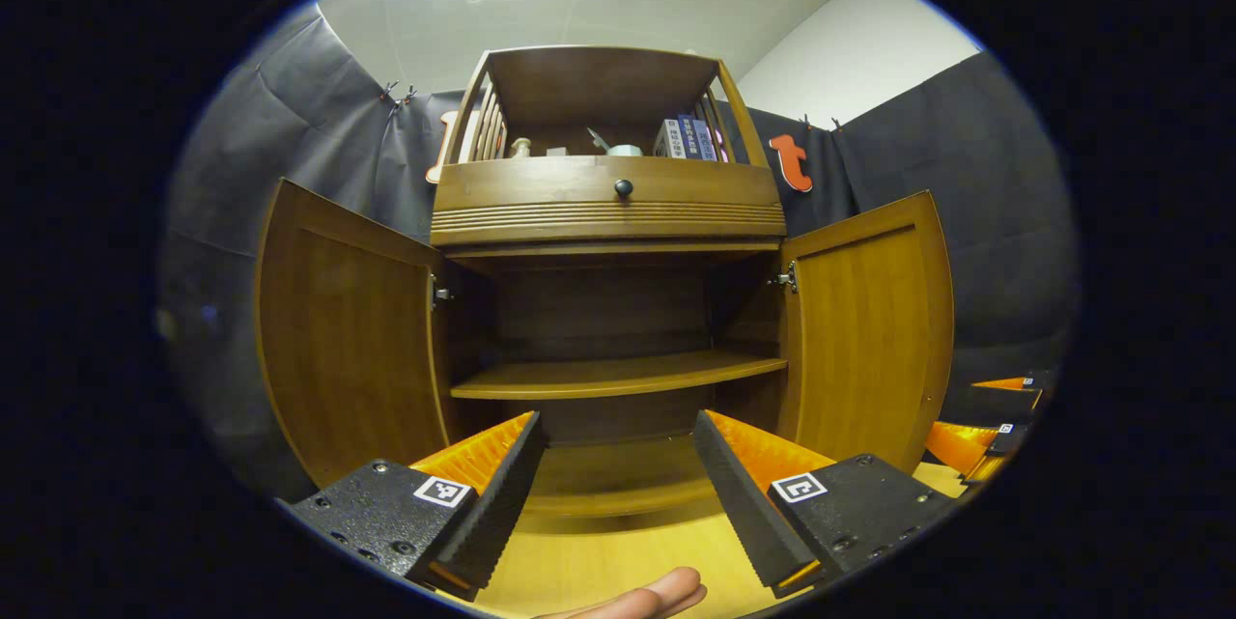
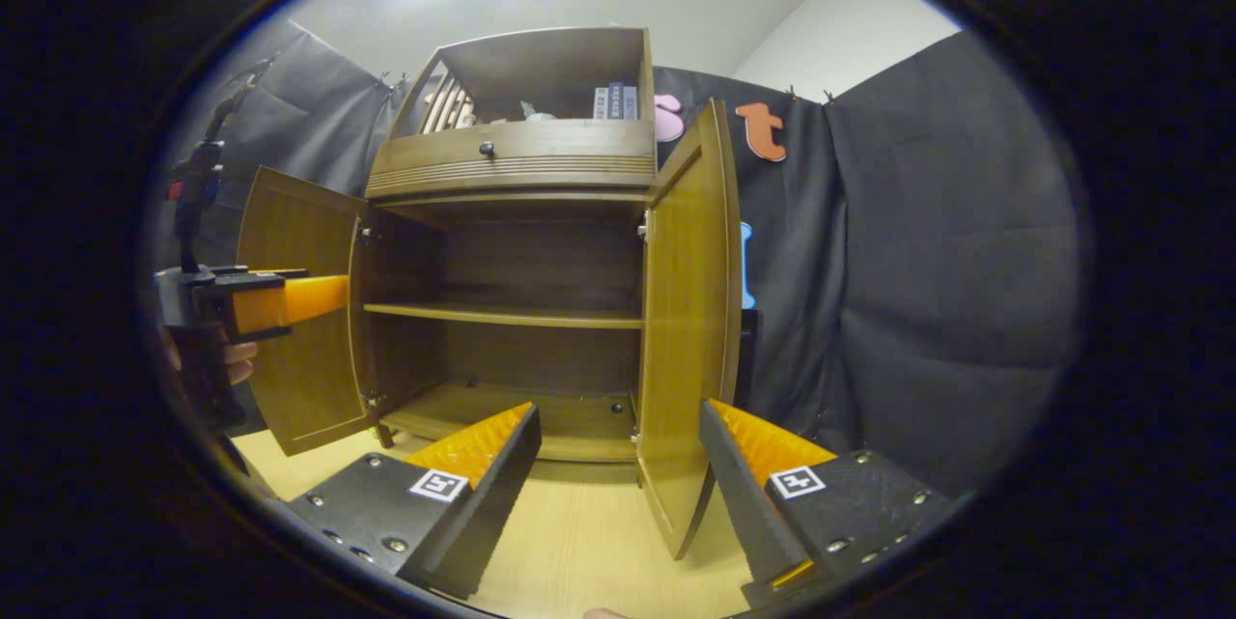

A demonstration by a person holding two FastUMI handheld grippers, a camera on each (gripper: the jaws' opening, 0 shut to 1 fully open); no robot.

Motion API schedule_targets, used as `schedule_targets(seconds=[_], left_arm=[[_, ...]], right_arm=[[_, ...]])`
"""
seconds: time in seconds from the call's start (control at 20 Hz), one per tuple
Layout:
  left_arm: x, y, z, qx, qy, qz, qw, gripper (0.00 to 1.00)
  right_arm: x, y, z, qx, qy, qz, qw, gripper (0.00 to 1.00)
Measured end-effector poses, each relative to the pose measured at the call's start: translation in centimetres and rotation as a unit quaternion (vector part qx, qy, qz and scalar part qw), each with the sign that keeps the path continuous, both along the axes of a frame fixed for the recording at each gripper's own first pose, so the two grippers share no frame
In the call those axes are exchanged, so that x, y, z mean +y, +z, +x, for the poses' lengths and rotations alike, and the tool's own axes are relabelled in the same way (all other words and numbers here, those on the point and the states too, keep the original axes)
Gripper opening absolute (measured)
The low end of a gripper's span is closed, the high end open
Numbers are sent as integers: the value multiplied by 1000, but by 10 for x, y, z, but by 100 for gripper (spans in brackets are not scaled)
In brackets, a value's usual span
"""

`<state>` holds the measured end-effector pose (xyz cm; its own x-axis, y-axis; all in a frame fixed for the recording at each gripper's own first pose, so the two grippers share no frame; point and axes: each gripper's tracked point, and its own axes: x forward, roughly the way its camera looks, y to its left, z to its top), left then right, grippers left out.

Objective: Open the right door of the double-door shoe cabinet with the right hand, and open the left door with the left hand.

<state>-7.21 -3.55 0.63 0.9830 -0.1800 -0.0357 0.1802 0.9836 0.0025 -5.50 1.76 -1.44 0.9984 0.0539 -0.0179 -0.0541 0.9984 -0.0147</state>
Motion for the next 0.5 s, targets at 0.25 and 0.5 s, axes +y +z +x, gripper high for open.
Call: schedule_targets(seconds=[0.25,0.5], left_arm=[[-53,-10,12,4,-25,-1,1000,99],[-99,-26,17,18,-59,-2,998,99]], right_arm=[[-8,13,7,-10,-24,9,1000,98],[-23,21,13,-22,-51,28,998,98]])
